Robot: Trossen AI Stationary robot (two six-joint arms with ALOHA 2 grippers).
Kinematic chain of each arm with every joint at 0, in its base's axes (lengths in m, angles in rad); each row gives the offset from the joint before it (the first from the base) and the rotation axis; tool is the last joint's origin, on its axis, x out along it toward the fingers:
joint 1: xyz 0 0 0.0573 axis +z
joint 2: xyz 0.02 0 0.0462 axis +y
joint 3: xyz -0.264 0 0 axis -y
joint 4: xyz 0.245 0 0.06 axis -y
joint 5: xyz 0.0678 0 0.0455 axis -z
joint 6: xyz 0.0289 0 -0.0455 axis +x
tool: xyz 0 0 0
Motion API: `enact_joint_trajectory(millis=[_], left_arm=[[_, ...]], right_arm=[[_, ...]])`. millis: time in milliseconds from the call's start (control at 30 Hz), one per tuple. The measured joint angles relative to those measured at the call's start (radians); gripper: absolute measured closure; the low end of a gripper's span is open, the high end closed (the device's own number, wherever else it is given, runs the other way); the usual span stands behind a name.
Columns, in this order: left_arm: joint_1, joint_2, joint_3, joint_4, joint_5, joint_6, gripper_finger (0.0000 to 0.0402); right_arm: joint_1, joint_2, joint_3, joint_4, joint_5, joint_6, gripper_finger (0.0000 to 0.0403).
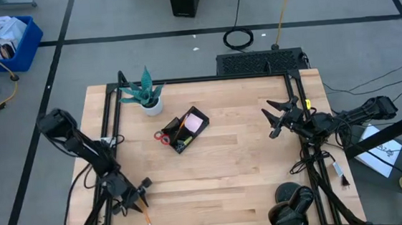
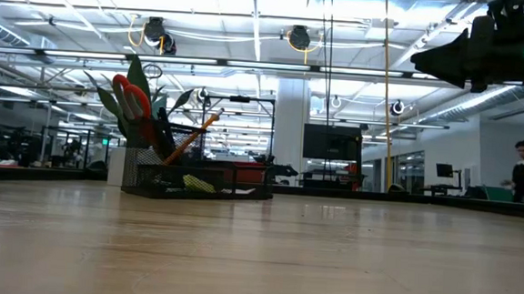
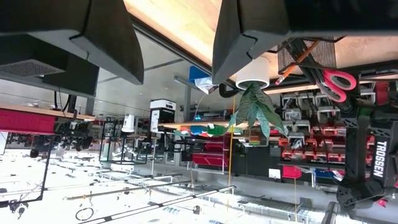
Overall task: Pick and place office supplies into organizer
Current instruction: Put the orange pencil into the black desk organizer
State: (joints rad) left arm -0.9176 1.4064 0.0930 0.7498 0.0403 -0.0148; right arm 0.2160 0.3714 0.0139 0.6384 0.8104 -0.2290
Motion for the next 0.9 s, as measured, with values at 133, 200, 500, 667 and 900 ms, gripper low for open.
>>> enact_joint_trajectory(millis=[133, 200, 500, 667, 900], left_arm=[[0.000, 0.071, 0.024, -0.015, 0.010, 0.028, 0.0257], [0.000, 0.110, 0.028, 0.009, 0.012, 0.033, 0.0256], [0.000, 0.178, 0.027, 0.109, 0.010, -0.039, 0.0256], [0.000, 0.178, 0.027, 0.112, 0.004, -0.082, 0.0260], [-0.001, 0.178, 0.027, 0.109, -0.018, -0.082, 0.0322]], right_arm=[[0.000, 0.000, 0.000, 0.000, 0.000, 0.000, 0.0220], [0.000, 0.000, 0.000, 0.000, 0.000, 0.000, 0.0220], [0.000, 0.000, 0.000, 0.000, 0.000, 0.000, 0.0220], [0.000, 0.000, 0.000, 0.000, 0.000, 0.000, 0.0220], [0.000, 0.000, 0.000, 0.000, 0.000, 0.000, 0.0220]])
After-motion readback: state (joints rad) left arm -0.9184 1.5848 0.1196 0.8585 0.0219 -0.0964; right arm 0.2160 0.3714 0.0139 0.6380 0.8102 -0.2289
